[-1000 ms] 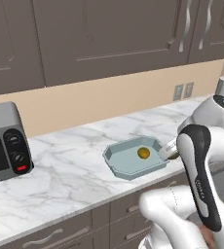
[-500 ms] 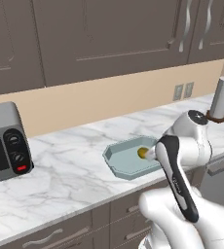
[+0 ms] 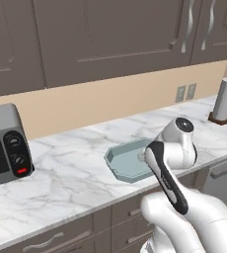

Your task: Pick the kiwi and orange from the fridge and place them inside the tupperware on the counter.

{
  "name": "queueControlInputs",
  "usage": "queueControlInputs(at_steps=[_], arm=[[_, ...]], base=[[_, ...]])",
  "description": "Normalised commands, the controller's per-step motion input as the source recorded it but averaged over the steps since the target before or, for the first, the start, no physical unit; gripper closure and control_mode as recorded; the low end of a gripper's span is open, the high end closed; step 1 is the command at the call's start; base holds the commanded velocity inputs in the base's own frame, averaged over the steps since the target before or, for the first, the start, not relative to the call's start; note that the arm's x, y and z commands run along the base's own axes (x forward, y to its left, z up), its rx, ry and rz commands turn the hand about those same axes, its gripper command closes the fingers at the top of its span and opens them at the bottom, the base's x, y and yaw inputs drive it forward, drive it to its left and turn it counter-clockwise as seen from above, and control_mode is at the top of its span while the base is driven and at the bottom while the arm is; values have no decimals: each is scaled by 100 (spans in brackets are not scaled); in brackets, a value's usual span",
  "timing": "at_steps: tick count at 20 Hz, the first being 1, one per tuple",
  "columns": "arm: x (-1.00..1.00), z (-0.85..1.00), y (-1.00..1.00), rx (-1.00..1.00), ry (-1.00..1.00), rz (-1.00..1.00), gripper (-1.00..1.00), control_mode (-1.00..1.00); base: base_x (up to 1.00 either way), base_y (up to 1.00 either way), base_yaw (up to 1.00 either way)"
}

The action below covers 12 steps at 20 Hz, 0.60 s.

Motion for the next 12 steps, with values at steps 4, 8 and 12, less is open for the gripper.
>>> queueControlInputs(at_steps=[4,8,12], arm=[[32,-15,4,0,1,-4,100,-100],[31,-22,5,0,0,-4,100,-100],[33,-32,7,0,0,-4,100,-100]], base=[[0,0,0],[0,0,0],[0,0,0]])
